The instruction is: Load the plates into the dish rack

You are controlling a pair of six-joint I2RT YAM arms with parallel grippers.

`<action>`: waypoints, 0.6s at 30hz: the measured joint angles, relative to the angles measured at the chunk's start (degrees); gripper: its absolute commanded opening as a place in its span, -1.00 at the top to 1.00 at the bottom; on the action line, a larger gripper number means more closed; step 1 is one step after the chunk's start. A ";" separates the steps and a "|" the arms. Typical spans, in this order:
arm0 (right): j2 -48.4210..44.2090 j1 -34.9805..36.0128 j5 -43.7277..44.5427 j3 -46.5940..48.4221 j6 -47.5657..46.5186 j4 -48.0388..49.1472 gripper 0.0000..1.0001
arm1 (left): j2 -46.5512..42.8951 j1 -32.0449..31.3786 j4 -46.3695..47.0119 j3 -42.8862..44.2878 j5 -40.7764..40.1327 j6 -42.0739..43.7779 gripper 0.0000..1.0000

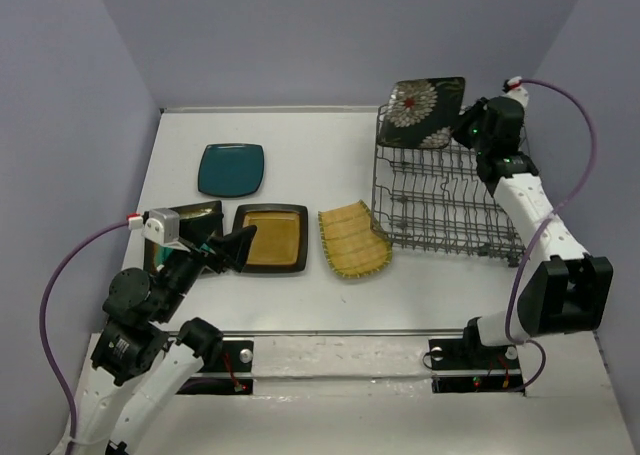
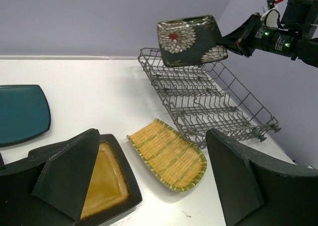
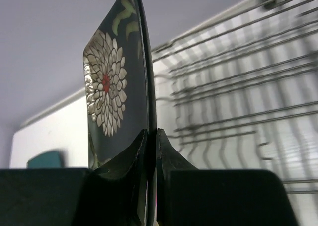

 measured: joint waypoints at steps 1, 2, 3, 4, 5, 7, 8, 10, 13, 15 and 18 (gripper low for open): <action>-1.42 -2.36 1.07 0.00 -0.96 -0.94 0.86 | -0.57 -0.44 0.00 0.00 -0.09 0.00 -0.98; -2.62 -4.31 2.23 0.04 -1.90 -1.86 0.86 | -1.05 -0.85 0.00 0.00 -0.20 -0.02 -0.98; -4.04 -6.84 3.87 0.13 -3.52 -3.45 0.86 | -1.75 -1.62 0.02 0.00 -0.28 -0.04 -0.98; -4.68 -7.96 4.68 0.22 -4.52 -4.37 0.86 | -2.29 -2.21 0.00 0.00 -0.31 -0.07 -0.98; -5.53 -9.55 5.97 0.37 -5.77 -5.97 0.86 | -2.80 -2.75 0.02 0.00 -0.33 -0.11 -0.98; -6.54 -11.89 8.09 0.87 -8.59 -9.25 0.86 | -3.65 -3.85 0.02 0.00 -0.57 -0.17 -0.98; -6.78 -12.55 8.83 1.05 -9.68 -10.27 0.87 | -3.96 -4.26 -0.02 0.00 -0.83 -0.20 -0.98; -6.97 -13.88 11.06 2.10 -12.83 -13.70 0.86 | -5.03 -5.60 -0.09 0.00 -1.60 -0.24 -0.98; -6.95 -15.32 13.27 3.93 -16.68 -17.70 0.86 | -6.67 -7.43 -0.13 0.00 -2.43 -0.39 -0.98; -6.95 -16.37 14.27 5.38 -19.41 -19.74 0.86 | -7.39 -8.26 -0.17 0.00 -2.93 -0.42 -0.98; -6.93 -17.00 16.09 7.21 -23.43 -20.63 0.86 | -8.44 -9.86 -0.50 0.00 -4.13 -0.55 -0.98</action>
